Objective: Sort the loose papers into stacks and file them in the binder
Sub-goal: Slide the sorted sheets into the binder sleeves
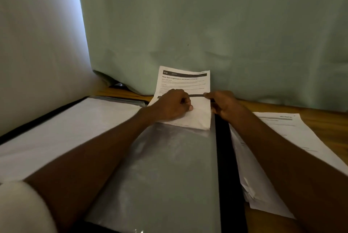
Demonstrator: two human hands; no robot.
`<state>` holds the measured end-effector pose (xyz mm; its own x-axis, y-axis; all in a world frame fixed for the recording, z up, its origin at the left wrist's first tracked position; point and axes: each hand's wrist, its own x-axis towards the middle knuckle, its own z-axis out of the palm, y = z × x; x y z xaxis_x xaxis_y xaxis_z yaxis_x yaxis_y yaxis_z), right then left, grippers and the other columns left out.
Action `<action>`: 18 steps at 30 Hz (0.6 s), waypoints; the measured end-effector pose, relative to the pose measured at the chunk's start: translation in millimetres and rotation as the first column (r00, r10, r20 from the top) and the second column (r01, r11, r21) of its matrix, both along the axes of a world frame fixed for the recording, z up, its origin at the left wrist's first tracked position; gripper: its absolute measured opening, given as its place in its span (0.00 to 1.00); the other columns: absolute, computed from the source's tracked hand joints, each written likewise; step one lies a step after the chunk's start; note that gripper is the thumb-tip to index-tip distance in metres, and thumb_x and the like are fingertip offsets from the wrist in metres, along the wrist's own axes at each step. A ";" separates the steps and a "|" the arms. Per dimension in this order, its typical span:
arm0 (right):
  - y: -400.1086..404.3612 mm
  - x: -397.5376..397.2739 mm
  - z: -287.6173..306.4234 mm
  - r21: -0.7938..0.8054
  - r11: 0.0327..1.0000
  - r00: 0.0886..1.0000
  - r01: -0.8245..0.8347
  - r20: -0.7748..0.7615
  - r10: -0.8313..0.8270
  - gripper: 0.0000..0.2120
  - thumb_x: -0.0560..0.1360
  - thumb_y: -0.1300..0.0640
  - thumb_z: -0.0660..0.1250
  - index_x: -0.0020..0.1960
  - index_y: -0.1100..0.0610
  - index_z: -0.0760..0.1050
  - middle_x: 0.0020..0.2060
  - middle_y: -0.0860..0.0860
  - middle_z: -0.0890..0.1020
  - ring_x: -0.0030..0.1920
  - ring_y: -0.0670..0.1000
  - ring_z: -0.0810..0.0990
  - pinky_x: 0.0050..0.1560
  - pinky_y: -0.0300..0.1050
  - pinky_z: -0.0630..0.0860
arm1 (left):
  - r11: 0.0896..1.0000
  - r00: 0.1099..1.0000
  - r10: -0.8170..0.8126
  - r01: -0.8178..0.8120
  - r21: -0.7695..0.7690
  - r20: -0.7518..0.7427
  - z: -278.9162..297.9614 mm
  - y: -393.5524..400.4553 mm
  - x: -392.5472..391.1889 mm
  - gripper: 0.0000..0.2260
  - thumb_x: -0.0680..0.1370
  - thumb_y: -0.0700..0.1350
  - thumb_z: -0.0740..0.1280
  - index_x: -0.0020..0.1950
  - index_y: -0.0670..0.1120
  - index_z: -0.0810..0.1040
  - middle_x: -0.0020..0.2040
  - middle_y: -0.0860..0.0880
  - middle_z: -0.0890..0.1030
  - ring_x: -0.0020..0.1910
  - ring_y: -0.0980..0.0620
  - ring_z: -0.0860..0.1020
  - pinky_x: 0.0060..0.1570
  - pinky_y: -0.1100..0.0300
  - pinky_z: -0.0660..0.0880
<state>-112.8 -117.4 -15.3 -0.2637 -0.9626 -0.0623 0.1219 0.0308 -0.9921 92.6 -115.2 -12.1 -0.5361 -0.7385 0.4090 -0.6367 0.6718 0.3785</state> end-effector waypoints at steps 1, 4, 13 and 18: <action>-2.5 -1.8 -2.3 -0.001 1.000 1.000 0.003 0.015 -0.003 0.11 0.75 0.67 0.72 0.57 0.63 0.80 0.51 0.58 0.86 0.44 0.55 0.85 0.33 0.46 0.83 | 1.000 1.000 0.010 -0.010 -0.012 0.002 -0.7 -4.8 0.6 0.06 0.76 0.50 0.74 0.43 0.49 0.82 0.42 0.56 0.81 0.46 0.53 0.79 0.53 0.48 0.77; -2.1 -6.3 -4.5 -0.016 0.994 0.994 -0.104 0.041 0.105 0.16 0.75 0.67 0.67 0.62 0.63 0.79 0.56 0.58 0.85 0.48 0.55 0.85 0.39 0.47 0.84 | 0.998 0.996 0.034 -0.038 -0.043 -0.083 0.1 -9.0 6.8 0.08 0.75 0.53 0.72 0.43 0.50 0.82 0.43 0.55 0.81 0.46 0.53 0.79 0.51 0.49 0.78; -2.2 -14.6 -5.2 -0.030 0.971 0.965 -0.238 0.106 0.239 0.16 0.79 0.65 0.64 0.67 0.63 0.76 0.60 0.59 0.83 0.45 0.53 0.86 0.46 0.46 0.85 | 0.991 0.991 0.012 -0.029 -0.130 -0.135 6.2 -9.8 5.0 0.06 0.78 0.49 0.71 0.44 0.48 0.82 0.41 0.54 0.81 0.43 0.52 0.79 0.50 0.48 0.77; -4.1 -9.6 -6.1 -0.060 0.995 0.964 -0.085 0.245 0.097 0.19 0.77 0.68 0.64 0.67 0.64 0.77 0.60 0.60 0.84 0.53 0.58 0.84 0.43 0.48 0.86 | 0.997 0.990 0.041 -0.050 -0.066 -0.133 8.3 -9.1 10.8 0.12 0.73 0.61 0.68 0.43 0.54 0.81 0.40 0.56 0.83 0.42 0.54 0.80 0.48 0.50 0.78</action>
<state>-122.5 -121.5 -21.4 -0.1569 -0.9854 -0.0669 0.3630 0.0055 -0.9318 103.4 -124.3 -3.8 -0.4409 -0.7285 0.5243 -0.6151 0.6707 0.4145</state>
